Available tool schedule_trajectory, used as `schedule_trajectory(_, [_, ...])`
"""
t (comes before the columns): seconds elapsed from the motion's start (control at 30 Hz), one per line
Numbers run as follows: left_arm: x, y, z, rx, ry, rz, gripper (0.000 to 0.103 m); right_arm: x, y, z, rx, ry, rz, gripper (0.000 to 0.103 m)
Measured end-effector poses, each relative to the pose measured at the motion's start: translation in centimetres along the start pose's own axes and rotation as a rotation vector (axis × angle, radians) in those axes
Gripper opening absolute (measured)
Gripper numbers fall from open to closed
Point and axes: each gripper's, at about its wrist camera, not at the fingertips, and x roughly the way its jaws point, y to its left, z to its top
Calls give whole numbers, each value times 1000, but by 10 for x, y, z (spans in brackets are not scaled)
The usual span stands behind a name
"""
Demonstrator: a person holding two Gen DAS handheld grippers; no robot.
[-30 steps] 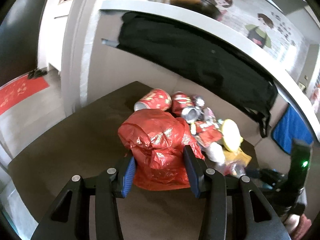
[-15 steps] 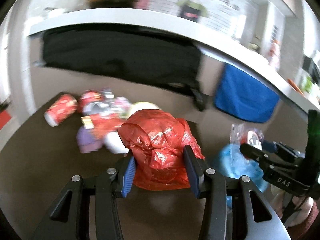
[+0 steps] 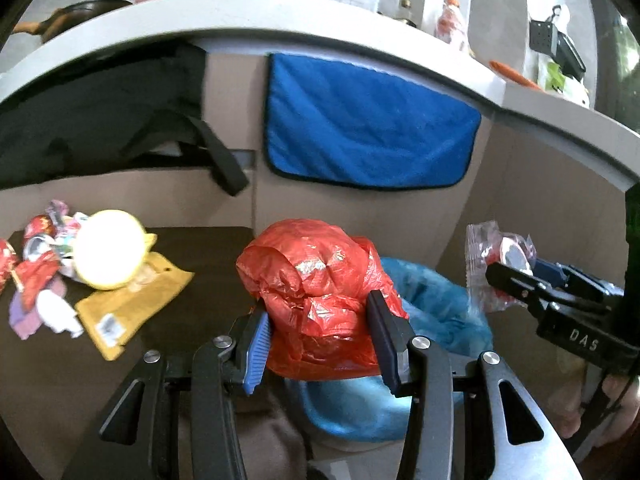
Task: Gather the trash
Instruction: 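Carry both items over the blue-lined bin and open both grippers to drop them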
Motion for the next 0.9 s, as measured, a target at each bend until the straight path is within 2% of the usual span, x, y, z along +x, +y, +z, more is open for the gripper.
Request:
schedule_trajectory(0.23, [30,-16,-3,25,17,-19,46,17,-17,-17,46,13,-2,54])
schedule_trajectory(0.63, [63,-20,-1,10,92,-51,46,39,-28,-20,84,32,22,54])
schedule_trajectory(0.8, [72,-19,0,-1,95,-72,47,49,-29,-20,98,39,29,55])
schedule_trajectory(0.83, [74,-18,1,-3,96,-89,48,50,-31,-21,105,39,32,58])
schedule_trajectory(0.9, [77,-14,2,-21,100,-117,56,51,-34,-22,125,35,41,65])
